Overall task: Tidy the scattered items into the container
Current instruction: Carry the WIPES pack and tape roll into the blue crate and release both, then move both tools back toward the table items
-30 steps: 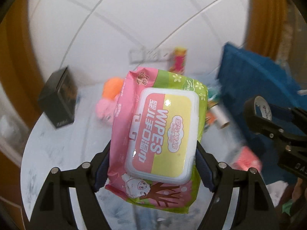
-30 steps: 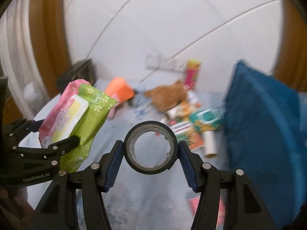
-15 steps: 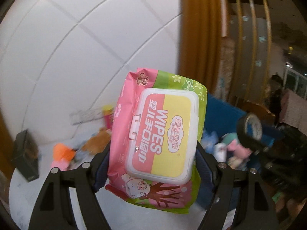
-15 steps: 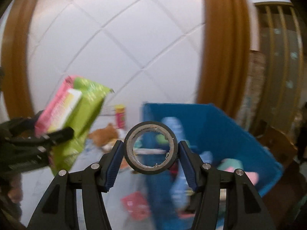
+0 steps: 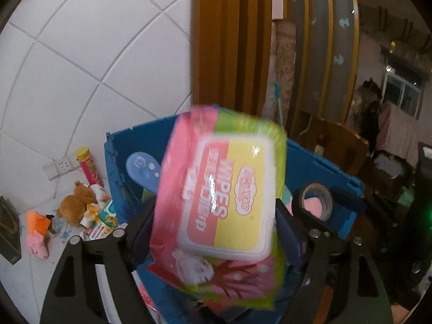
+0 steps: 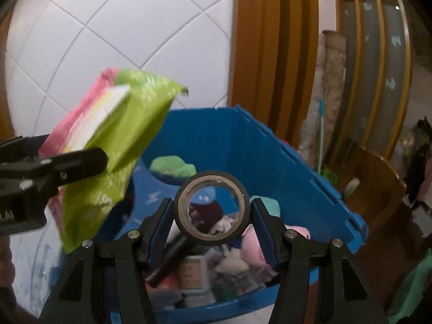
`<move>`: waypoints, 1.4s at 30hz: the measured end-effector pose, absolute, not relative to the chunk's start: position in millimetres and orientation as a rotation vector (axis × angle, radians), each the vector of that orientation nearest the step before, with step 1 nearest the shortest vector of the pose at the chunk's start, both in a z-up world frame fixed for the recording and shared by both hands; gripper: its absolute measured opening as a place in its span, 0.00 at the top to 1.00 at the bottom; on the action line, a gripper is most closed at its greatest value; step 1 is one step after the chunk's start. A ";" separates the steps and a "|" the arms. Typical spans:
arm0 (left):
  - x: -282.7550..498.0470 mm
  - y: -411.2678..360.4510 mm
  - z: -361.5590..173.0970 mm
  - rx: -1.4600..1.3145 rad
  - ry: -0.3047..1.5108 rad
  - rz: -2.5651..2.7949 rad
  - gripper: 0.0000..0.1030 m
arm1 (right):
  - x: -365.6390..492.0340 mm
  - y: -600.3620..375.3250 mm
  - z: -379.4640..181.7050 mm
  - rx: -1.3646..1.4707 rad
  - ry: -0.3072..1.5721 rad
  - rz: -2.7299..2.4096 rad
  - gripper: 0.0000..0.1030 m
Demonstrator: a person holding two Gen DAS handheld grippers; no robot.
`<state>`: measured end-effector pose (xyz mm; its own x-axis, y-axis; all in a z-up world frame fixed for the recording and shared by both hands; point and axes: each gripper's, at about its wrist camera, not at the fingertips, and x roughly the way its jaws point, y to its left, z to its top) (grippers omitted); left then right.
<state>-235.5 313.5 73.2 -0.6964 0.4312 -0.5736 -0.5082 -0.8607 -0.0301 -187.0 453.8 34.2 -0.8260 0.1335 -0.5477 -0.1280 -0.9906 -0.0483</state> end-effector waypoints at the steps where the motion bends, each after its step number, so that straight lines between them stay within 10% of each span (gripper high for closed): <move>1: -234.9 316.8 70.9 -0.801 0.185 2.507 0.19 | -187.6 460.2 33.0 -0.866 -0.011 2.879 0.37; 16: -222.8 237.3 67.7 -0.773 0.183 2.720 0.03 | -188.6 425.0 37.3 -0.857 0.002 2.992 0.00; 33: -251.5 -54.8 -24.6 -1.053 0.170 2.776 0.02 | -155.6 178.5 47.1 -0.655 0.052 3.177 0.00; 42: -278.6 -87.6 -99.5 -1.236 0.234 2.643 0.03 | -185.0 123.9 -54.3 -1.046 0.154 2.988 0.00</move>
